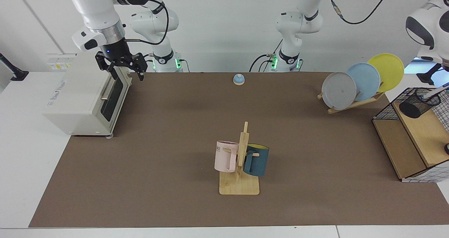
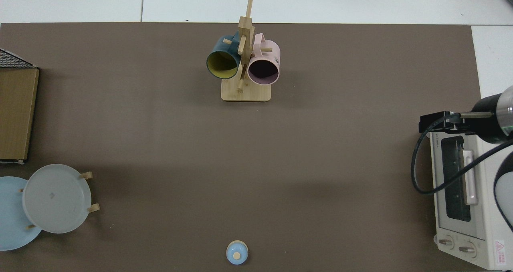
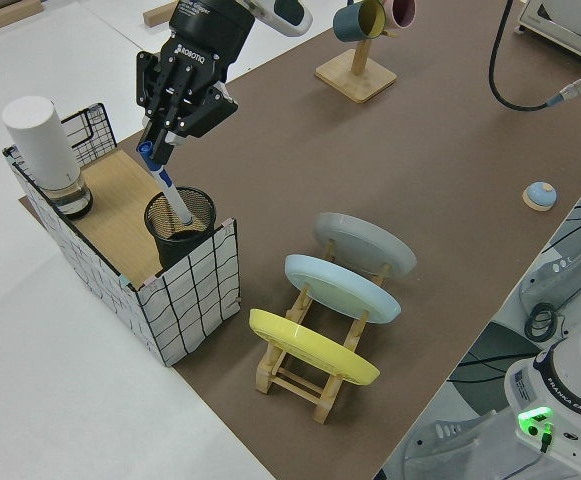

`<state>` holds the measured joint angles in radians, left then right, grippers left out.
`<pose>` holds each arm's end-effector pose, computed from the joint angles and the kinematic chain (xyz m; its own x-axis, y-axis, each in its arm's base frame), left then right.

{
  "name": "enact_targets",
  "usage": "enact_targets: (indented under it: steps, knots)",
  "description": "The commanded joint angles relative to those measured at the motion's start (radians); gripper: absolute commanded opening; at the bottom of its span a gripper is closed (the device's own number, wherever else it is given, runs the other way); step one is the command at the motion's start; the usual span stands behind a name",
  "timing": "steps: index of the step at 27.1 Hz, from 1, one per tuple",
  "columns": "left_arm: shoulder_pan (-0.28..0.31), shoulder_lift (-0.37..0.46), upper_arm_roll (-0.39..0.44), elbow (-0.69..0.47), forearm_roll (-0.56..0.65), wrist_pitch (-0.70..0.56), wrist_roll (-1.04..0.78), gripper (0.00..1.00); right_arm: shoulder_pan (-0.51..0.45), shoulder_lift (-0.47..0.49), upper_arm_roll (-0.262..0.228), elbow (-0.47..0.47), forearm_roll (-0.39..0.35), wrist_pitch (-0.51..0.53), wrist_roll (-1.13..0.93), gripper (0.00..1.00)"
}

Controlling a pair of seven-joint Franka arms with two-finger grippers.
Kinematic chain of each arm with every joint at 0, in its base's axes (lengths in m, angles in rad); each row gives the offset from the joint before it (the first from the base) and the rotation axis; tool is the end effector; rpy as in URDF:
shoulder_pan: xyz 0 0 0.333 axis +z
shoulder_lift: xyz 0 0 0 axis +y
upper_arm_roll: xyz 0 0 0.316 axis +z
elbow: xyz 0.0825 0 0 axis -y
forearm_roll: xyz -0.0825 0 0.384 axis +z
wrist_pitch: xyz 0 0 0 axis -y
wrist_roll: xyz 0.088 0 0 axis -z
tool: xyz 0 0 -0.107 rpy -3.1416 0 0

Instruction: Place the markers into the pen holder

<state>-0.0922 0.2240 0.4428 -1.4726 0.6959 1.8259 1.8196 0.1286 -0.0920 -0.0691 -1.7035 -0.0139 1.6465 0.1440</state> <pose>0.5942 0.2395 0.5977 -0.0754 -0.7057 -0.7045 -0.9949 0.0054 0.1010 0.5312 0.0286 0.6181 0.9959 -0.0833 0.0355 -0.0835 -0.9965 0.0025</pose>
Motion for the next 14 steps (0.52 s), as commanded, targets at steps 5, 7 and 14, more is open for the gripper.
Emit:
enact_targets:
  steps: [5,7,14]
  knots:
    - [-0.044,-0.008,-0.013,0.008,0.027,-0.083,-0.063,1.00,-0.021,-0.009,0.009,-0.001,0.012,-0.019,-0.024,1.00]
    - [-0.053,-0.012,-0.024,0.009,0.019,-0.120,-0.097,1.00,-0.032,-0.008,0.011,-0.001,0.011,-0.010,-0.030,1.00]
    - [-0.054,-0.023,-0.127,0.021,-0.108,-0.211,-0.247,1.00,-0.037,0.006,0.011,0.002,-0.040,0.024,-0.171,1.00]
